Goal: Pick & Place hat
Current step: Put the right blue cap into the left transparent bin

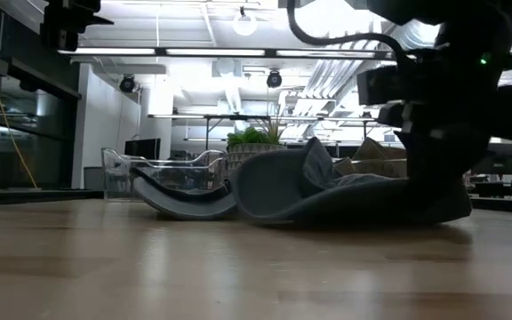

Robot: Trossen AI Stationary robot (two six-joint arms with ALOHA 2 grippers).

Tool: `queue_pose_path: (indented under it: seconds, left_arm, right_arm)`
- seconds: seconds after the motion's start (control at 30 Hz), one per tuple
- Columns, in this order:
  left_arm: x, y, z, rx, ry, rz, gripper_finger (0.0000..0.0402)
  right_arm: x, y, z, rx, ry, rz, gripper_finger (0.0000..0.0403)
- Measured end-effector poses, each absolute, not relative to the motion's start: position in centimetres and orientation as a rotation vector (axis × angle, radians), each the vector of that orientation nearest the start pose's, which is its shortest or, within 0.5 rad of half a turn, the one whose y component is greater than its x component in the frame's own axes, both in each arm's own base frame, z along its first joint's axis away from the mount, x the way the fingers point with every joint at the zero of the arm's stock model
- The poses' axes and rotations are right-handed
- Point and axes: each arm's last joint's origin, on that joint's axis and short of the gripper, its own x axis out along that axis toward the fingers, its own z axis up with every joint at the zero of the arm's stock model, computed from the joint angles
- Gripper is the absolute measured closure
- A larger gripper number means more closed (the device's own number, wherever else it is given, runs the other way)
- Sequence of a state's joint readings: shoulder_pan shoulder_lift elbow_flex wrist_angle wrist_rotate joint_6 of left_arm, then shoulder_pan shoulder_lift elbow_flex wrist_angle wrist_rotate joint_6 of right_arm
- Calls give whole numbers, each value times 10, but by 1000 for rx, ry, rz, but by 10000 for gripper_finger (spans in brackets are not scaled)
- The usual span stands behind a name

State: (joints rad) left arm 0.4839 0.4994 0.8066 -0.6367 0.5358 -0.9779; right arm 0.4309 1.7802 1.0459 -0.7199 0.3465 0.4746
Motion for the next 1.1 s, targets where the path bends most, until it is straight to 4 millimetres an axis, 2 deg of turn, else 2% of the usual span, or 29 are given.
queue_pose_path:
  seconds: [0.23,0.47,0.83,1.1]
  left_arm:
    - [88,30,331,-1131,285,118,170]
    - [88,30,331,-1154,284,124,170]
    - [88,30,331,-1206,279,137,170]
    - [88,30,331,-1232,277,143,170]
  right_arm:
    - [293,124,160,-119,1267,-246,396]
    - [300,127,183,-191,1270,-238,397]
    - [306,132,227,-389,1275,-214,397]
    - [309,130,260,-596,1265,-218,397]
